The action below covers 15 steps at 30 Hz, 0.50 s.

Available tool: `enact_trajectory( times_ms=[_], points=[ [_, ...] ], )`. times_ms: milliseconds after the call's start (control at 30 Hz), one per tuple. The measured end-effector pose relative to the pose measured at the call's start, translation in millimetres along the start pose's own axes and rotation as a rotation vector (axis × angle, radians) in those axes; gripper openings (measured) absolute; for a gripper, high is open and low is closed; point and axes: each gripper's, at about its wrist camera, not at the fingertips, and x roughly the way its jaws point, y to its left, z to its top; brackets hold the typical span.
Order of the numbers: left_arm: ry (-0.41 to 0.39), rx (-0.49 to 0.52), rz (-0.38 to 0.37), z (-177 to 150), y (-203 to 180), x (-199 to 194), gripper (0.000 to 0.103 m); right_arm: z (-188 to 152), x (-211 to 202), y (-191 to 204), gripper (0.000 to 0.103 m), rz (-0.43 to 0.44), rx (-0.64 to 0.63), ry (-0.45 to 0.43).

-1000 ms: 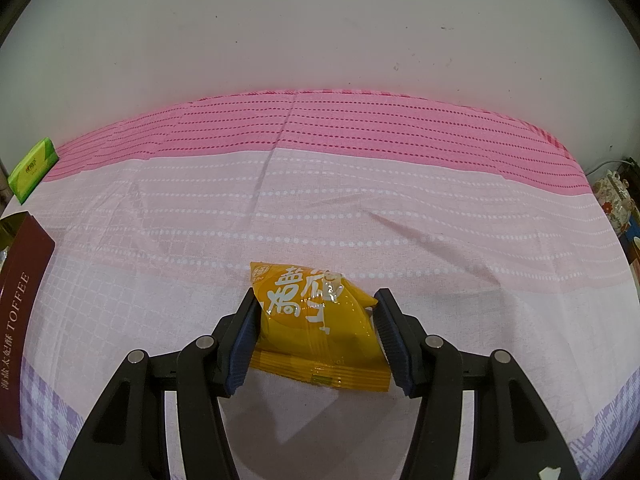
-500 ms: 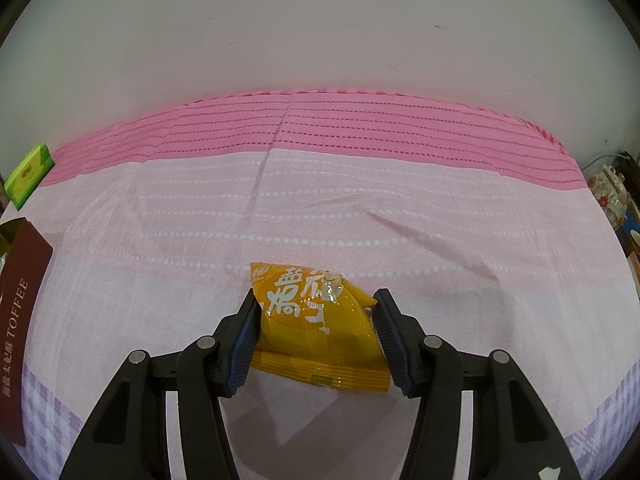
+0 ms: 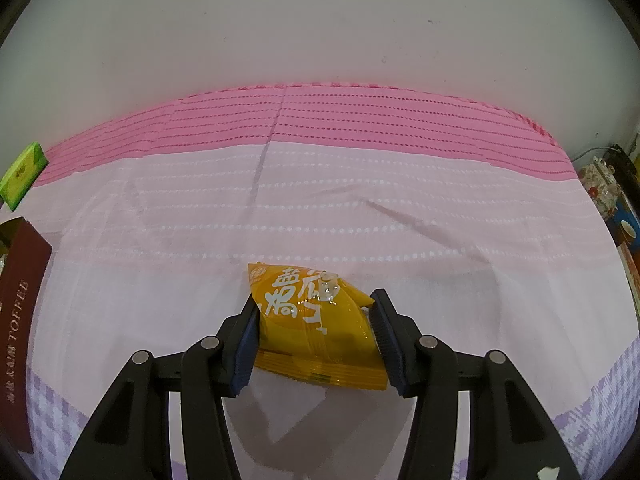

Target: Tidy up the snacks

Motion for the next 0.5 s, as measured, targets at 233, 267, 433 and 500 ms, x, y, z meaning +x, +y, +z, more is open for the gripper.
enact_trajectory(
  times_ms=[233,267,433,500],
  points=[
    [-0.015,0.008,0.012,-2.4,-0.6,-0.8,0.052,1.0,-13.3,10.0,0.049,0.025,-0.004,-0.007],
    [-0.015,0.01,0.011,-2.7,-0.8,-0.6,0.052,1.3,-16.4,12.9,0.049,0.035,-0.006,-0.009],
    [-0.014,0.012,0.007,-2.2,0.5,-1.0,0.052,4.5,-32.2,30.7,0.049,0.086,-0.027,-0.02],
    [-0.016,0.002,0.002,-1.8,1.7,-1.4,0.052,7.3,-39.4,40.6,0.049,0.112,-0.041,-0.028]
  ],
)
